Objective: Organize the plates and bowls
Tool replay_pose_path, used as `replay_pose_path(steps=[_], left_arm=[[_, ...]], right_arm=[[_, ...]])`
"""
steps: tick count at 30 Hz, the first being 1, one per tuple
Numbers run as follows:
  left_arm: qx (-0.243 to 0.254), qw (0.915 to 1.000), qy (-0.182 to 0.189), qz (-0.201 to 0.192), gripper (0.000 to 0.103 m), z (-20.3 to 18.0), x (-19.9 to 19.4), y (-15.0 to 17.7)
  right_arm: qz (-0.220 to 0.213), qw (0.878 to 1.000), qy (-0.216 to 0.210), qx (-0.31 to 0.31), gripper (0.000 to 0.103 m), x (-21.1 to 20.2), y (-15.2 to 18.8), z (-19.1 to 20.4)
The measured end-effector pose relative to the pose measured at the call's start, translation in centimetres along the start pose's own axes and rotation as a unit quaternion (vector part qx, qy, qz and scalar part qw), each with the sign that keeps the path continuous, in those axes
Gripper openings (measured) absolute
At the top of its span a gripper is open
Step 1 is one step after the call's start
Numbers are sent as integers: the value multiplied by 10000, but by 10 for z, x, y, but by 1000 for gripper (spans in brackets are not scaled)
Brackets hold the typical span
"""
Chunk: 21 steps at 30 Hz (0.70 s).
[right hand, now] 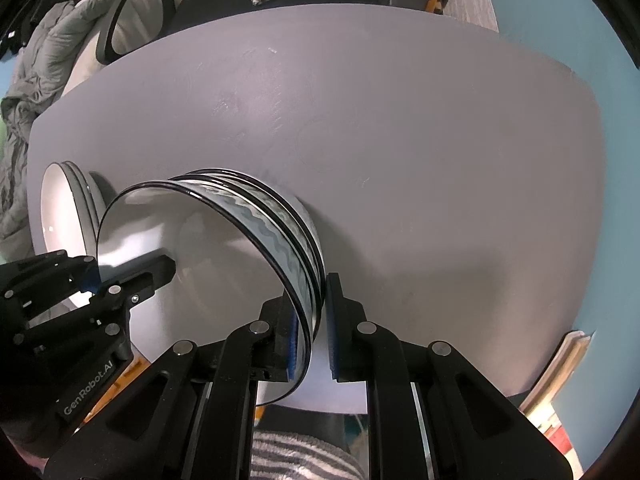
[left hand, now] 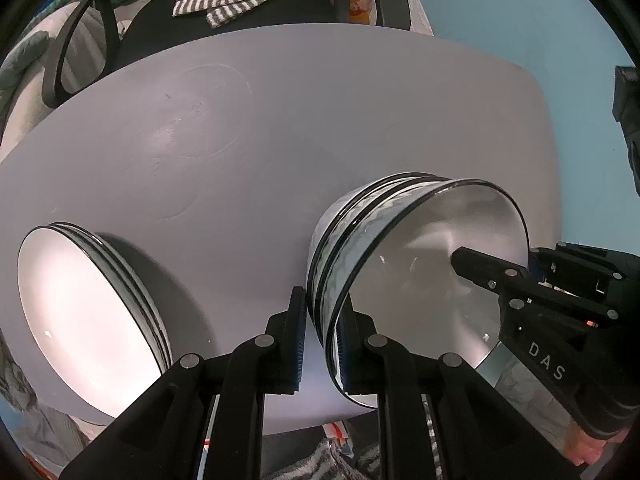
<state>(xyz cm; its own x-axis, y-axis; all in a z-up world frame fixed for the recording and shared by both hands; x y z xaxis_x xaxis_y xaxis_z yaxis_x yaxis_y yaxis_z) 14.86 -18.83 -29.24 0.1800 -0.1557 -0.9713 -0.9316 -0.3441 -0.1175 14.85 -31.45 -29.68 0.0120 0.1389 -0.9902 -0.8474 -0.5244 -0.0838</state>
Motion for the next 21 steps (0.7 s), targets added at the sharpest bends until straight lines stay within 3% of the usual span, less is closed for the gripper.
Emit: replay_pose_path(steps=[10,19,21], left_arm=[[-98,9999,-31,-88,13,-4,5,11],[-291,9987,392,-176,16,4,13,10],[-325,9984,455,-91,21,4,18,11]], right_arm=[[-6,10000,-28,-16,12,0,-2,8],[-28,9996,-231,141,12,-2,-3,-16],[-26,9994,-284,173,12,-3,-3,-19]])
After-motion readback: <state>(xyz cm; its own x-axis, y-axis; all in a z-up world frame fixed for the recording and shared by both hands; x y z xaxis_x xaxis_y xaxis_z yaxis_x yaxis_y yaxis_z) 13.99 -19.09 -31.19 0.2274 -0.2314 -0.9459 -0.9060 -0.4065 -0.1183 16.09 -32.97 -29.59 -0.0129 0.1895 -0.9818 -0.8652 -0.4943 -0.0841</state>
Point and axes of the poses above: each gripper's, at about its wrist camera, not at the fingertips, and x roughly the way its jaws point, z to its left, y to its underside, the point moved 2 cm from there along x, roughly the way its jaws point, and after that the axes turned 13 degrees about -z, right-handed, at the moved point
